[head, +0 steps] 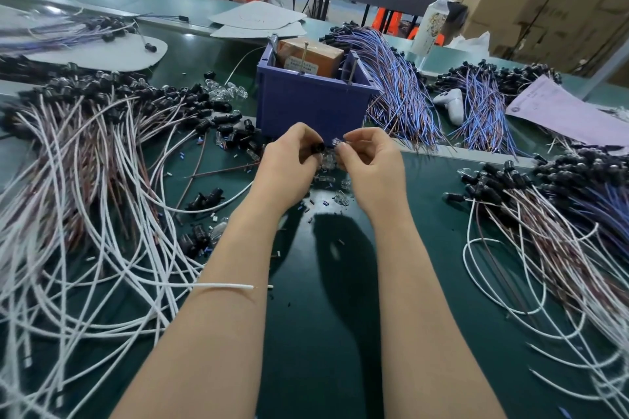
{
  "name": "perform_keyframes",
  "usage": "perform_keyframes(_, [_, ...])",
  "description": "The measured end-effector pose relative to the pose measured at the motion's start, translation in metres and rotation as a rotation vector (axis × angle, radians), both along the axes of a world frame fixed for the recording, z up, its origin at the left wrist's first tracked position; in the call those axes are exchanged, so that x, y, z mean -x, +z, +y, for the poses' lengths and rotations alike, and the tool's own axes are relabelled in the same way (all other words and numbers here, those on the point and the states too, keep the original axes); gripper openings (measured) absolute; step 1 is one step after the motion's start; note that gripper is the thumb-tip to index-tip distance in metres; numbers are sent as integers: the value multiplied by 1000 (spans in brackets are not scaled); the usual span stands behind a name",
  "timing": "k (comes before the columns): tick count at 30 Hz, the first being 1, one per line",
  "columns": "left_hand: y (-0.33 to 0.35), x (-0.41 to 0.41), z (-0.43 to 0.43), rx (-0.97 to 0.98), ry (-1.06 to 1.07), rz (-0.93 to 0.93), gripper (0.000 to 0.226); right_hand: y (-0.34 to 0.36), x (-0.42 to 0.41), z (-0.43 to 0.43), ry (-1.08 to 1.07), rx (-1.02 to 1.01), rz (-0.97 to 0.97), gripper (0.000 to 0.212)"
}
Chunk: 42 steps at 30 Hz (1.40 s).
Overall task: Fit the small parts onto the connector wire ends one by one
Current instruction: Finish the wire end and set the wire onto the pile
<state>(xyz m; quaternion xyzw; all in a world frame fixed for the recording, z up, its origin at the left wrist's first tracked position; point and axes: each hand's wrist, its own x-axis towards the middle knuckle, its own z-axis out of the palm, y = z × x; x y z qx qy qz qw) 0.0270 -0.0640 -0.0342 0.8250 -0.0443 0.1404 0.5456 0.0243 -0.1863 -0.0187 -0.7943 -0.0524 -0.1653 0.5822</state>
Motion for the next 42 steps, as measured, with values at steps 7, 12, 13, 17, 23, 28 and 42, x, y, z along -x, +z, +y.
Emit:
perform_keyframes(7, [2,1,0,-33,2,22,16,3,4,1,36,81,-73,15])
perform_keyframes(12, [4,3,-2,-53,-3,27,16,3,5,1,3,150,-111,10])
perform_keyframes(13, [4,4,-2,-55,-3,31,16,2,5,1,-1,174,-111,10])
perform_keyframes(17, [3,4,-4,-79,-1,36,17,1,5,2,-42,263,-127,7])
perform_keyframes(23, [3,6,-6,-173,-18,-17,22,-1,4,4,-97,319,-142,7])
perform_keyframes(28, [6,7,-6,-186,-7,-86,21,-3,-1,-2,-66,-36,-5,8])
perform_keyframes(42, [5,5,-6,-302,38,-111,17,-10,-4,4,88,-728,271,17])
